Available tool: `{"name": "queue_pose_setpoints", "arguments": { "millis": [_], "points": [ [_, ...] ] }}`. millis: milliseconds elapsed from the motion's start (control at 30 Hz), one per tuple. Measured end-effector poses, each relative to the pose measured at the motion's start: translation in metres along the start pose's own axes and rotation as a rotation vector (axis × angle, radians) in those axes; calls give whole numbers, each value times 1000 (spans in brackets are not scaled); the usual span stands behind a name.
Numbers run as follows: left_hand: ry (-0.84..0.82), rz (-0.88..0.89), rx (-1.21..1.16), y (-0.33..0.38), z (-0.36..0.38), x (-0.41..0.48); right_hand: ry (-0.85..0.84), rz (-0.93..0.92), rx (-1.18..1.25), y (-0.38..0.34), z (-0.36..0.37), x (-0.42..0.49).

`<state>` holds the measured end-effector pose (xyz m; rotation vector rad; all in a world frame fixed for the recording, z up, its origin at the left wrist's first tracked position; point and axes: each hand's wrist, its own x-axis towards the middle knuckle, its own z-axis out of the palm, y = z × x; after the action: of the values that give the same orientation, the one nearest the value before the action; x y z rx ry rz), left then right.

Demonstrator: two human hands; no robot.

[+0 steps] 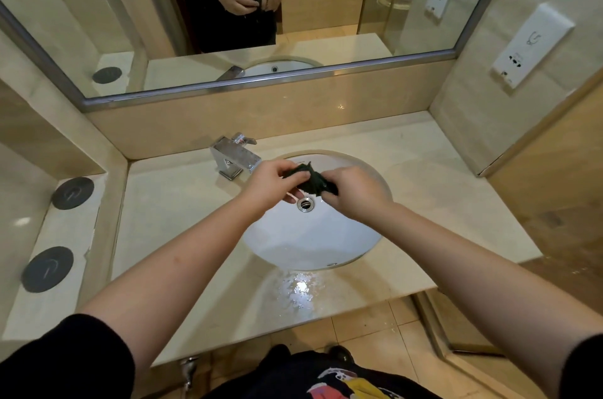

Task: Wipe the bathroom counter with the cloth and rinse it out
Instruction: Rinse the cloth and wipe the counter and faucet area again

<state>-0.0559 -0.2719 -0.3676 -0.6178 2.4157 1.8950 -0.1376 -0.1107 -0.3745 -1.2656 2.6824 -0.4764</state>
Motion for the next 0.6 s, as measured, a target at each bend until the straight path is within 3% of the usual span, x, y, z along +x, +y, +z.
{"name": "queue_pose_setpoints", "arguments": {
  "millis": [100,200,267,400,467,533,600],
  "points": [
    [88,-198,-148,1,7,6,166,-171,-210,0,18,-2],
    [111,-289,-167,6,9,11,246,-206,-241,7,32,-5],
    [114,-219,-79,5,9,9,227,-124,-94,6,30,-4],
    [111,35,96,1,9,5,-37,148,254,6,25,1],
    [-29,180,289,-1,6,5,-78,263,474,9,23,3],
    [-215,300,640,-8,4,10,-138,338,661,13,19,5],
    [-218,383,984,-14,0,16,-255,332,720,14,11,6]
  ]
}}
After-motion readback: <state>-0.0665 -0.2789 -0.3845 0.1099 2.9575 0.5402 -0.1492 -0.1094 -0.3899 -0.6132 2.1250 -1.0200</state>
